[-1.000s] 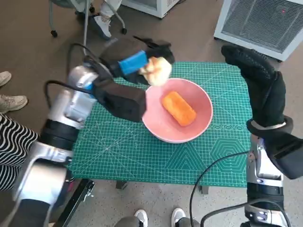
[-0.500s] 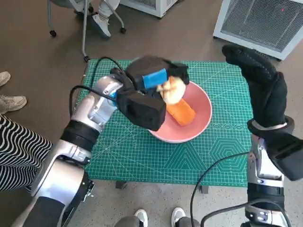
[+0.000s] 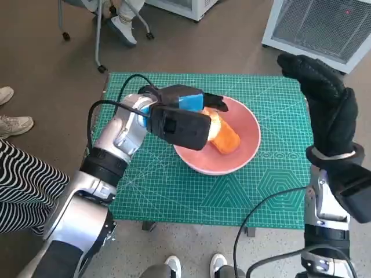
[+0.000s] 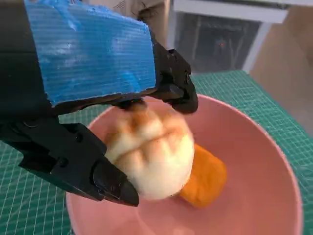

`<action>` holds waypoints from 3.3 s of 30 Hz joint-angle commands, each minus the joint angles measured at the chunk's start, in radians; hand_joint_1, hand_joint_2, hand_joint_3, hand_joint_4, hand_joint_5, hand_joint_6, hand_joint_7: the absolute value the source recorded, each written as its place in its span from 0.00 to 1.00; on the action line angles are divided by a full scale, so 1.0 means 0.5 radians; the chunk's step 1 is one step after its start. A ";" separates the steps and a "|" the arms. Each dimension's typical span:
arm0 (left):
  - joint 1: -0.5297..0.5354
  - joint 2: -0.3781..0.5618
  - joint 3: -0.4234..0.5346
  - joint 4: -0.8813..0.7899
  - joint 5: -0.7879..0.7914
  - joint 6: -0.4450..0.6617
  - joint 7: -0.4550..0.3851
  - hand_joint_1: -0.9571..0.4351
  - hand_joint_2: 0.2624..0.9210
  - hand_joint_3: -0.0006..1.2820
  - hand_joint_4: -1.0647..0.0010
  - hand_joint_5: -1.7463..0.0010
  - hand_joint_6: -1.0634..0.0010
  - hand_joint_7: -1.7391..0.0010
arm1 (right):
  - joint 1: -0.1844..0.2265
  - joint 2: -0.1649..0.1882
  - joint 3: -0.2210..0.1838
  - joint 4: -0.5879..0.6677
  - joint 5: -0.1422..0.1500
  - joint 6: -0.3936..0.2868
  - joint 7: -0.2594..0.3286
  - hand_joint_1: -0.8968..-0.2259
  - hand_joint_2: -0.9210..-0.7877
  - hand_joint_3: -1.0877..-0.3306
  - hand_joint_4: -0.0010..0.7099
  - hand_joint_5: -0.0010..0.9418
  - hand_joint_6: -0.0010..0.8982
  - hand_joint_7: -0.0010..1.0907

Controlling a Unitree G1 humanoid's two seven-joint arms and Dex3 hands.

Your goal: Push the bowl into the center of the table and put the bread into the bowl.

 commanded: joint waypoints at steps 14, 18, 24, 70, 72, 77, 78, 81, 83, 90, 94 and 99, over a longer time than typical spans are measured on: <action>0.145 0.028 0.611 0.049 -0.792 -0.508 0.011 0.35 0.88 0.04 0.93 0.99 0.81 0.93 | -0.080 -0.028 0.019 -0.117 -0.072 0.176 -0.107 0.21 0.00 0.45 0.24 0.01 0.00 0.51; 0.207 -0.035 0.775 0.046 -1.010 -0.624 0.030 0.28 0.96 0.03 0.90 0.99 0.79 0.94 | -0.106 -0.030 0.024 -0.118 -0.107 0.178 -0.125 0.21 0.00 0.45 0.24 0.01 0.00 0.51; 0.340 -0.118 0.905 -0.172 -1.267 -0.611 -0.014 0.21 1.00 0.17 0.87 0.99 0.79 0.94 | -0.145 -0.028 0.037 -0.105 -0.157 0.199 -0.164 0.21 0.00 0.44 0.24 0.01 0.00 0.51; 0.772 -0.316 0.993 -0.806 -1.410 -0.489 0.180 0.14 1.00 0.36 0.90 1.00 1.00 0.79 | -0.288 -0.021 0.099 0.053 -0.206 0.165 -0.196 0.21 0.00 0.41 0.22 0.00 0.00 0.48; 0.769 -0.314 0.988 -0.816 -1.408 -0.484 0.178 0.15 1.00 0.36 0.91 1.00 1.00 0.79 | -0.285 -0.022 0.098 0.045 -0.203 0.169 -0.194 0.21 0.00 0.41 0.22 0.00 0.00 0.48; 0.757 -0.303 0.979 -0.806 -1.405 -0.496 0.159 0.15 1.00 0.36 0.91 1.00 1.00 0.79 | -0.282 -0.021 0.096 0.041 -0.196 0.176 -0.189 0.21 0.00 0.41 0.22 0.00 0.00 0.48; 0.755 -0.302 0.977 -0.806 -1.407 -0.497 0.155 0.15 1.00 0.36 0.91 1.00 1.00 0.79 | -0.282 -0.020 0.096 0.042 -0.195 0.177 -0.189 0.21 0.00 0.41 0.22 0.00 0.00 0.48; 0.758 -0.300 0.970 -0.816 -1.413 -0.495 0.144 0.15 1.00 0.36 0.91 1.00 1.00 0.79 | -0.277 -0.017 0.098 0.037 -0.198 0.175 -0.191 0.21 0.00 0.41 0.22 0.00 0.00 0.48; 0.762 -0.300 0.969 -0.823 -1.423 -0.495 0.132 0.15 1.00 0.36 0.92 1.00 1.00 0.81 | -0.270 -0.016 0.100 0.026 -0.202 0.178 -0.194 0.21 0.00 0.41 0.22 0.00 0.00 0.48; 0.764 -0.306 0.974 -0.847 -1.455 -0.477 0.106 0.15 1.00 0.37 0.93 1.00 1.00 0.83 | -0.250 -0.012 0.106 -0.014 -0.216 0.196 -0.206 0.20 0.00 0.41 0.22 0.00 0.00 0.48; 0.763 -0.311 0.979 -0.848 -1.475 -0.476 0.088 0.15 1.00 0.37 0.93 1.00 1.00 0.83 | -0.242 -0.011 0.110 -0.043 -0.225 0.214 -0.213 0.19 0.00 0.41 0.22 0.00 0.00 0.48; 0.771 -0.320 0.990 -0.852 -1.527 -0.458 0.053 0.15 1.00 0.36 0.94 1.00 1.00 0.83 | -0.234 -0.015 0.109 -0.069 -0.230 0.233 -0.216 0.19 0.00 0.41 0.22 0.00 0.00 0.48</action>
